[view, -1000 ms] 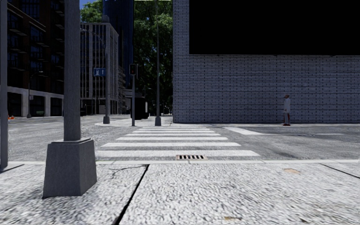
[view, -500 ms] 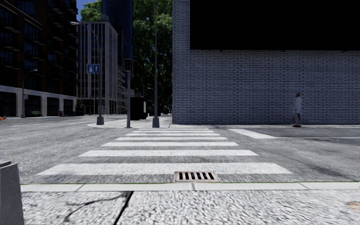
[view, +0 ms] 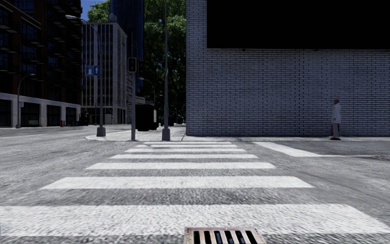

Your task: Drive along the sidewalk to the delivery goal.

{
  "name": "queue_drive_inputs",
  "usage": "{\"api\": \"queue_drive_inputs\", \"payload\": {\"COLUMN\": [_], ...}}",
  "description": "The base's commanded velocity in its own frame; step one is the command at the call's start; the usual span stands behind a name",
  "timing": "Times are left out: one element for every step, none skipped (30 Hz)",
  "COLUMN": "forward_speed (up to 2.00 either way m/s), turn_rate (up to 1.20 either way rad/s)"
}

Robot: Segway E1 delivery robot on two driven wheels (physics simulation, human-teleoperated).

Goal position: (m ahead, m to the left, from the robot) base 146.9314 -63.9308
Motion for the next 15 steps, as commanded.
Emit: {"api": "queue_drive_inputs", "payload": {"forward_speed": [1.89,1.89,1.89,1.89,1.89,1.86,1.84,1.82,1.79,1.79,1.73,1.64,1.57,1.52,1.52], "turn_rate": [0.0,0.0,0.0,0.0,0.0,0.0,0.0,0.0,0.0,0.0,0.0,0.0,0.0,0.0,0.0]}}
